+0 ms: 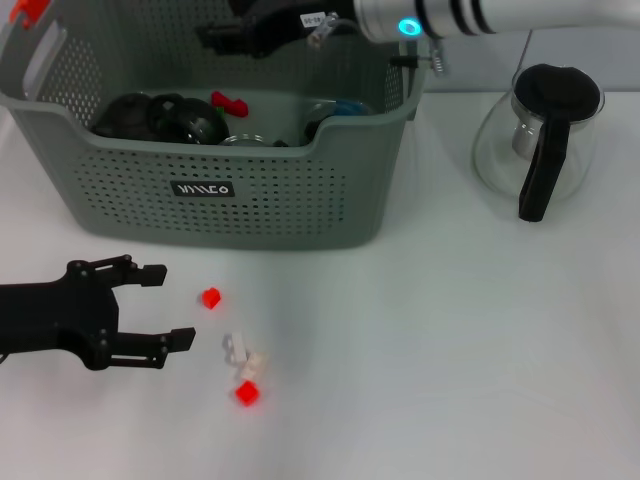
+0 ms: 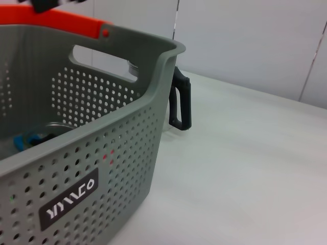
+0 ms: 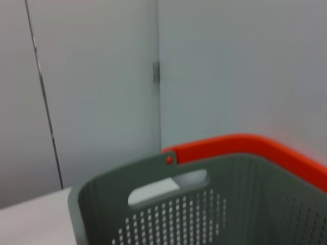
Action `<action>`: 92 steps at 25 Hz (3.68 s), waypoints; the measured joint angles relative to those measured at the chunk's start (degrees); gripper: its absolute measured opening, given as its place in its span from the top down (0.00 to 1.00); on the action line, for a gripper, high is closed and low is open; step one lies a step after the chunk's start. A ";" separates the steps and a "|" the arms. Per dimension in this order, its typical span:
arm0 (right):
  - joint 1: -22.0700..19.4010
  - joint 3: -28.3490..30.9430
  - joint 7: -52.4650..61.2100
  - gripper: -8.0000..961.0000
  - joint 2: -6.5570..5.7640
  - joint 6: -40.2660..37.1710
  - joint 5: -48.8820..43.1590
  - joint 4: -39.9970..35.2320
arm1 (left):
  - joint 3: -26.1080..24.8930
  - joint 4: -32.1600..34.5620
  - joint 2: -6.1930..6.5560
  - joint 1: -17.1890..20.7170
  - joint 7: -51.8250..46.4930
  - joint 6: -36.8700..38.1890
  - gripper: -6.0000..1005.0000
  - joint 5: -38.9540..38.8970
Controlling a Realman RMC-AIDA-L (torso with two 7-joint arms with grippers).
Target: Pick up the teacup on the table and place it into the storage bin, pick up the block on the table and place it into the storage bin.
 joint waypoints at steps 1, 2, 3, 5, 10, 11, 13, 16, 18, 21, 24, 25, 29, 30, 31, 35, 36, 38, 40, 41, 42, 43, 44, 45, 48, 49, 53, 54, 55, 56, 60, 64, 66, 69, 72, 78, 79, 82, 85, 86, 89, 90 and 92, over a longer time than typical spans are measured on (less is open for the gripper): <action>-1.27 -0.01 -1.57 0.50 -0.06 -1.37 1.52 -1.39 | 0.01 0.02 0.01 0.00 -0.01 0.03 0.10 0.00; -3.07 0.02 -3.52 0.45 -0.16 -3.99 3.71 -3.20 | -0.01 0.12 0.01 0.01 -0.01 0.10 0.10 0.00; -5.06 0.13 -5.48 0.40 -0.23 -7.02 5.92 -5.22 | 0.00 0.20 0.02 0.04 -0.02 0.16 0.10 0.02; -9.19 0.58 -8.53 0.29 -0.41 -12.97 9.62 -8.94 | -0.04 0.29 0.18 0.16 -0.02 0.18 0.10 0.18; -18.59 2.12 -13.10 0.18 -1.37 -28.23 11.43 -15.73 | -1.67 0.87 0.50 0.26 -0.35 -0.59 0.10 2.85; -20.04 1.99 -13.88 0.16 -1.80 -32.09 11.23 -16.30 | -2.15 1.06 0.50 0.30 -0.37 -0.69 0.10 3.36; -21.82 1.68 -14.58 0.12 -2.45 -38.55 10.03 -16.82 | -3.16 1.14 0.50 0.41 -0.35 -1.10 0.10 4.11; -22.67 1.57 -12.84 0.06 -2.67 -45.51 4.89 -16.83 | -4.92 0.94 0.55 0.48 -0.57 -1.80 0.10 4.54; -22.22 1.49 -11.00 0.04 -2.14 -47.57 0.50 -16.51 | -5.59 0.95 0.52 0.48 -1.07 -1.95 0.10 4.57; -20.23 1.09 -9.70 0.03 -0.75 -48.12 -6.91 -15.21 | -6.21 1.01 0.47 0.55 -1.59 -2.12 0.10 4.57; -16.75 -2.19 -9.59 0.04 -0.18 -45.82 -10.42 -10.51 | -7.03 0.88 0.38 0.64 -2.04 -2.20 0.10 4.57; -15.59 -3.47 -9.59 0.04 -0.16 -44.86 -10.58 -8.70 | -7.27 0.87 0.33 0.66 -2.30 -2.23 0.10 4.58; -11.10 -9.95 -9.58 0.03 0.22 -36.89 -10.24 -2.50 | -7.33 0.79 -0.01 0.67 -2.73 -2.18 0.10 4.57; -10.45 -11.77 -9.47 0.03 0.31 -35.08 -9.74 -1.73 | -7.30 0.75 -0.05 0.68 -2.73 -2.17 0.10 4.57; -9.72 -13.96 -9.24 0.03 0.40 -32.69 -9.01 -0.98 | -7.29 0.71 -0.06 0.69 -2.74 -2.15 0.10 4.57; -9.08 -21.55 -7.57 0.03 0.48 -24.32 -4.56 -0.31 | -7.29 0.47 -0.13 0.71 -2.76 -2.12 0.10 4.57; -9.07 -23.17 -7.31 0.03 0.49 -22.55 -3.52 -0.28 | -7.24 0.33 -0.13 0.71 -2.76 -2.16 0.10 4.57; -9.23 -25.66 -6.72 0.03 0.51 -19.18 -2.21 -0.22 | -7.17 0.07 -0.14 0.70 -2.72 -2.19 0.10 4.56; -9.29 -28.17 -5.91 0.03 0.57 -16.44 -1.18 -0.21 | -7.13 -0.11 -0.15 0.61 -2.57 -2.20 0.10 4.57; -9.31 -29.65 -5.59 0.03 0.58 -14.95 -0.57 -0.21 | -7.11 -0.13 -0.16 0.56 -2.53 -2.20 0.10 4.57; -9.32 -30.86 -5.41 0.03 0.59 -13.98 -0.08 -0.20 | -7.11 -0.13 -0.16 0.49 -2.48 -2.20 0.10 4.57; -9.35 -31.88 -5.32 0.03 0.59 -12.96 0.38 -0.20 | -7.11 -0.13 -0.17 0.39 -2.45 -2.19 0.11 4.56; -9.39 -32.84 -5.23 0.03 0.60 -12.06 0.77 -0.18 | -7.11 -0.13 -0.17 0.33 -2.44 -2.19 0.11 4.56; -9.41 -33.57 -5.18 0.03 0.60 -11.32 1.03 -0.18 | -7.11 -0.13 -0.17 0.30 -2.42 -2.19 0.11 4.56; -9.41 -34.67 -5.08 0.03 0.62 -9.99 1.27 -0.17 | -7.10 -0.22 -0.17 0.19 -2.36 -2.44 0.11 4.56; -9.42 -35.02 -5.06 0.03 0.63 -9.52 1.29 -0.17 | -7.04 -0.31 -0.17 0.16 -2.34 -2.62 0.11 4.56; -9.54 -35.94 -5.03 0.04 0.64 -8.01 1.31 -0.16 | -6.88 -0.77 -0.17 0.01 -2.33 -3.02 0.11 4.56; -9.57 -36.32 -5.02 0.03 0.65 -7.54 1.32 -0.17 | -6.88 -0.79 -0.17 0.00 -2.33 -3.03 0.11 4.56; -9.58 -36.76 -5.02 0.03 0.70 -7.11 1.33 -0.16 | -6.86 -0.80 -0.17 -0.01 -2.33 -3.04 0.11 4.56; -9.58 -37.19 -5.02 0.03 0.73 -6.64 1.33 -0.17 | -6.86 -0.80 -0.17 -0.02 -2.33 -3.04 0.11 4.56; -9.58 -38.97 -5.00 0.03 1.01 -4.69 1.34 -0.16 | -6.86 -0.89 -0.17 -0.14 -2.32 -3.10 0.11 4.56; -9.60 -40.71 -4.99 0.03 1.16 -2.90 1.93 -0.17 | -6.85 -0.94 -0.17 -0.16 -2.32 -3.23 0.11 4.56; -9.65 -41.93 -4.99 0.03 1.18 -2.01 2.93 -0.21 | -6.85 -0.97 -0.17 -0.16 -2.32 -3.26 0.11 4.56; -9.70 -42.93 -5.10 0.03 1.17 -1.09 3.59 -0.44 | -6.86 -0.99 -0.17 -0.17 -2.33 -3.40 0.11 4.56; -9.71 -43.88 -5.08 0.03 1.16 -0.05 3.75 -0.61 | -6.86 -0.99 -0.17 -0.17 -2.32 -3.49 0.11 4.56; -9.73 -44.94 -5.47 0.03 1.15 0.82 5.59 -0.86 | -6.85 -0.99 -0.17 -0.17 -2.27 -3.51 0.11 4.56; -9.73 -44.96 -5.55 0.03 1.16 0.83 5.75 -0.87 | -6.84 -0.98 -0.17 -0.17 -2.26 -3.51 0.11 4.56; -9.69 -44.97 -5.60 0.03 1.16 0.86 5.79 -0.88 | -6.78 -0.98 -0.15 -0.17 -2.24 -3.51 0.11 4.56; -9.69 -44.97 -5.62 0.03 1.16 1.05 5.91 -1.01 | -6.77 -0.98 -0.08 -0.18 -2.24 -3.50 0.11 4.56; -9.75 -44.96 -5.62 0.03 1.15 1.15 5.95 -1.13 | -6.76 -0.98 -0.07 -0.17 -2.24 -3.51 0.11 4.56; -9.94 -44.84 -5.63 0.04 1.02 1.29 5.98 -1.39 | -6.76 -0.98 0.00 -0.19 -2.24 -3.50 0.11 4.56; -9.99 -44.81 -5.62 0.04 0.98 1.29 5.99 -1.41 | -6.76 -0.98 0.02 -0.24 -2.24 -3.51 0.11 4.56; -10.05 -44.79 -5.57 0.03 0.92 1.29 5.99 -1.41 | -6.76 -0.98 0.02 -0.31 -2.24 -3.50 0.11 4.56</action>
